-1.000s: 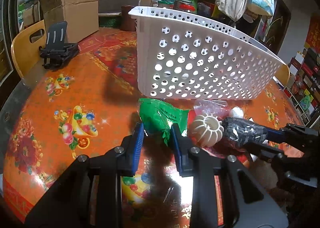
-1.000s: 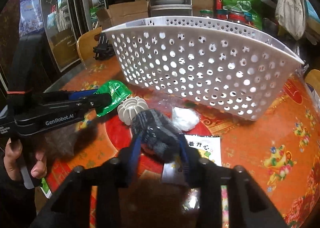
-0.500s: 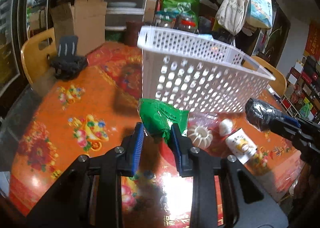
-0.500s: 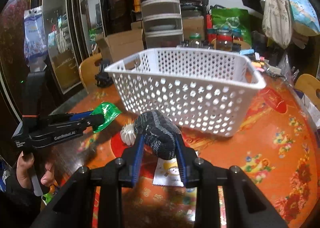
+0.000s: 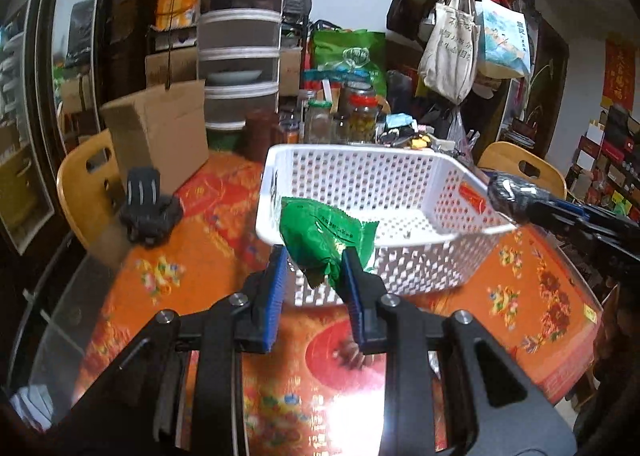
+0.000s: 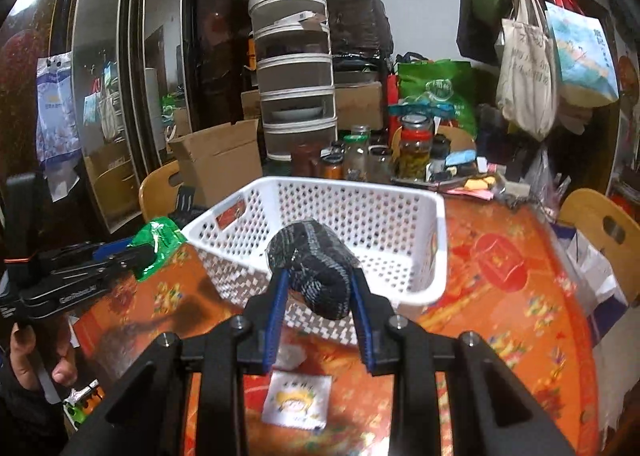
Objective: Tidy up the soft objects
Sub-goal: 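Lift the green packet and grey sock ball over the basket with both tools, then open both tools to release the packet and sock ball into the basket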
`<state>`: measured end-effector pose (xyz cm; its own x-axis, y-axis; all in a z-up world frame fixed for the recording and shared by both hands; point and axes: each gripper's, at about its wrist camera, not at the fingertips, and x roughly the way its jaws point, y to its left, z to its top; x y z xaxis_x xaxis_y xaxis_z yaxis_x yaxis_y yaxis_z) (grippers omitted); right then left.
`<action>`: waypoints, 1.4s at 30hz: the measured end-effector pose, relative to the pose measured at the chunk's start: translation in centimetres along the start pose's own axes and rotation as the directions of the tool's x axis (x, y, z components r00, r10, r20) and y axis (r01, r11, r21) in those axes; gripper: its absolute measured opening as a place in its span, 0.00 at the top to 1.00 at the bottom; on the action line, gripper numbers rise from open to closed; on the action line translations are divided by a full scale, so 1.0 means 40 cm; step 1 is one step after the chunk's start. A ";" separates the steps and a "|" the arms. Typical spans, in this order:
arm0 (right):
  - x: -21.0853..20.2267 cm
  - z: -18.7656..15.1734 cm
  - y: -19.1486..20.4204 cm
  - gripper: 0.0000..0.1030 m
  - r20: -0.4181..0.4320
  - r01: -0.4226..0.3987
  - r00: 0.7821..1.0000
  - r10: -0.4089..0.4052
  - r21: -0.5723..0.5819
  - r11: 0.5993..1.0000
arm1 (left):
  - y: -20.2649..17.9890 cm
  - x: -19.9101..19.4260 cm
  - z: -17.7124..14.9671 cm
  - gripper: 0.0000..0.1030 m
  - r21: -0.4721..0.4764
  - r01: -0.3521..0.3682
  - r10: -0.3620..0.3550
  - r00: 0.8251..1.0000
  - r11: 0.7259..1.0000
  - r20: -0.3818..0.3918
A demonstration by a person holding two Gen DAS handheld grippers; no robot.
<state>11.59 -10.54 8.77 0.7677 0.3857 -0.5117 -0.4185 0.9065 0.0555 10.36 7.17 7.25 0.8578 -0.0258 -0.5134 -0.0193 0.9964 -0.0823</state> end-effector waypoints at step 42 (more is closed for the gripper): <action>0.433 0.082 -0.117 0.69 -0.390 0.163 0.907 -0.159 -0.024 0.986 | -0.125 0.513 0.150 0.70 0.096 -0.041 0.071 0.940 0.995 -0.334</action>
<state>28.45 -7.53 2.45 0.5740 0.1386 -0.8070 -0.2996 0.9528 -0.0495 31.16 2.12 2.26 0.6336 0.0196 -0.7734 -0.0050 0.9998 0.0213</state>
